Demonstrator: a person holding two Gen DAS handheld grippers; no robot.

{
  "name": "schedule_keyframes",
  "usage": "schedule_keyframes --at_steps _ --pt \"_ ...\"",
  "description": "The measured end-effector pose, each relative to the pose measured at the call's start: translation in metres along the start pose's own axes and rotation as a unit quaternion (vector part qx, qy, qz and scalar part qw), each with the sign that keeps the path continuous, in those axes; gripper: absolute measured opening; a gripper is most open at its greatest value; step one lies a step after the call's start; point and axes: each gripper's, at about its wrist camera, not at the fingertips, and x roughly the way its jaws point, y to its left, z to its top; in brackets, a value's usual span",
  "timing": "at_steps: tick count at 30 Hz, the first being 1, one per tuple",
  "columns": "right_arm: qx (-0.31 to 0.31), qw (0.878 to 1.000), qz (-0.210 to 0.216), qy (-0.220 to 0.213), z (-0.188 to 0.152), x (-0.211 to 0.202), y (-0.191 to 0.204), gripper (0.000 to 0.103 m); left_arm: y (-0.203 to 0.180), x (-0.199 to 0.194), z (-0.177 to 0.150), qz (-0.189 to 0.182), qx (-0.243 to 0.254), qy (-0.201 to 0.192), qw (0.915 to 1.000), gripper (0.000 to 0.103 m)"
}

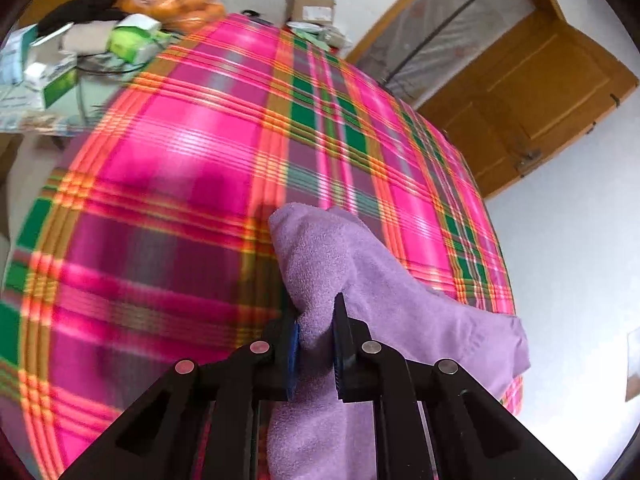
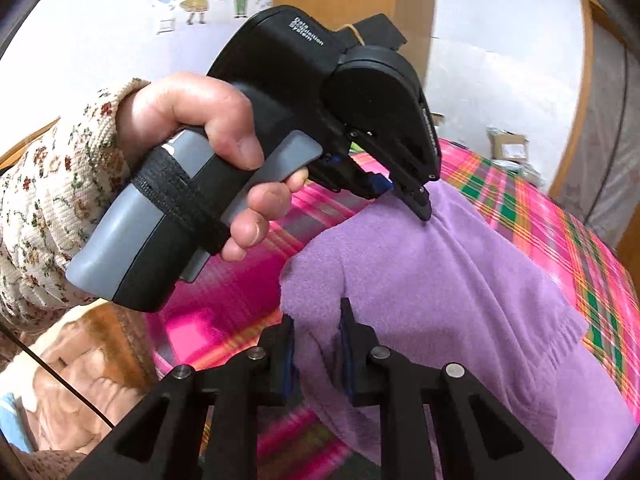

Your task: Fold clothes

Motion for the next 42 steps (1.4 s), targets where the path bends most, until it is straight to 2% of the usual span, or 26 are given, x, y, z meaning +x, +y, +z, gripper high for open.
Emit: schedule_keyframes --at_steps 6,12,14,17,20,25,29,33,35,37,39,42 --pt "-0.018 0.999 0.041 0.0 0.01 0.011 0.027 0.019 0.035 -0.024 -0.006 0.032 -0.022 -0.014 0.9992 0.014" --pt "-0.011 0.998 0.06 0.023 0.015 0.037 0.012 0.019 0.055 -0.022 -0.01 0.043 -0.031 -0.009 0.9986 0.016" --pt "-0.006 0.997 0.066 0.031 0.012 0.038 0.016 0.021 0.056 -0.017 -0.011 0.041 -0.038 -0.007 0.9984 0.017" --pt "-0.002 0.996 0.077 0.035 0.013 0.034 0.014 0.025 0.057 -0.017 -0.013 0.045 -0.04 -0.008 0.9981 0.023" --pt "-0.001 0.996 0.087 0.022 0.008 0.017 0.013 0.026 0.057 -0.022 -0.017 0.044 -0.045 -0.011 0.9979 0.023" --pt "0.025 0.997 0.071 -0.012 0.024 -0.007 -0.021 0.032 0.06 -0.035 -0.028 0.049 -0.055 -0.02 0.997 0.024" --pt "0.076 0.996 0.033 -0.026 0.021 -0.015 -0.08 0.033 0.058 -0.047 -0.043 0.062 -0.053 -0.026 0.9963 0.025" --pt "0.156 0.987 -0.022 -0.017 0.016 -0.03 -0.135 0.039 0.058 -0.057 -0.061 0.074 -0.06 -0.033 0.9949 0.025" --pt "0.21 0.977 -0.021 -0.013 0.012 -0.008 -0.178 0.043 0.057 -0.061 -0.069 0.079 -0.061 -0.034 0.9944 0.025" --pt "0.262 0.965 -0.003 -0.012 0.006 0.005 -0.206 0.045 0.056 -0.062 -0.078 0.086 -0.06 -0.035 0.9939 0.025" --pt "0.288 0.957 0.02 -0.017 0.008 0.016 -0.222 0.045 0.056 -0.062 -0.086 0.087 -0.062 -0.03 0.9938 0.025" --pt "0.305 0.95 0.059 -0.023 0.006 0.02 -0.22 0.045 0.056 -0.06 -0.095 0.089 -0.067 -0.02 0.9936 0.025"
